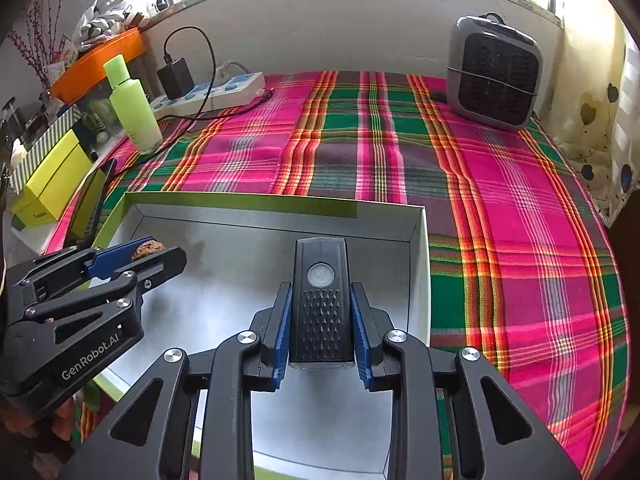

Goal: Organize objects
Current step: 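Carry walnut and grater over the box, open left tool to drop walnut, then open right tool to release grater in box while left tool withdraws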

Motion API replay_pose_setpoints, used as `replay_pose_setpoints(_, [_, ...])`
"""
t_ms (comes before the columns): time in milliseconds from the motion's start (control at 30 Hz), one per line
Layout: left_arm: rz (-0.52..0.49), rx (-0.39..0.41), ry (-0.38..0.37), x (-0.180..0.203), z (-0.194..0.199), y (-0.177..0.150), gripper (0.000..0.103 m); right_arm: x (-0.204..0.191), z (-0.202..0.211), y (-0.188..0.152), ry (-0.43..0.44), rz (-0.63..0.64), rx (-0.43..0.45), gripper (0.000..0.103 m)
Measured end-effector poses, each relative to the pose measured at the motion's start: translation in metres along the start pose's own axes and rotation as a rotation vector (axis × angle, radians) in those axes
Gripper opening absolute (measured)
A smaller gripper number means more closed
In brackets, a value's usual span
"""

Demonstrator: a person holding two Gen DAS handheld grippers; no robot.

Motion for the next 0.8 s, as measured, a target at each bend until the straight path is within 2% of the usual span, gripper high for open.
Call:
replay_pose_setpoints(200, [0.005, -0.026, -0.001, -0.0009, -0.0085, -0.0032, 0.028, 0.0009, -0.0044, 0.0004, -0.005, 0.003, -0.005, 0.028])
replay_pose_setpoints(533, [0.004, -0.022, 0.004, -0.0010, -0.0090, -0.0013, 0.029, -0.0018, -0.0058, 0.0008, -0.011, 0.018, 0.005, 0.028])
replay_pose_setpoints(733, [0.010, -0.027, 0.005, -0.0031, -0.0084, -0.0015, 0.041, -0.0010, -0.0041, 0.0007, -0.004, 0.006, 0.016, 0.030])
replay_pose_setpoints(800, [0.011, -0.025, 0.005, -0.0035, -0.0064, -0.0023, 0.045, -0.0009, -0.0009, 0.0007, 0.000, 0.002, 0.025, 0.038])
Point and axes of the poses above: each gripper's, at about its wrist camera, not at the fingertips, and z roughly against the way its jaws point, x to its right, y to its top, the point moved 10 cm from there along -z, roughly the way its jaws point
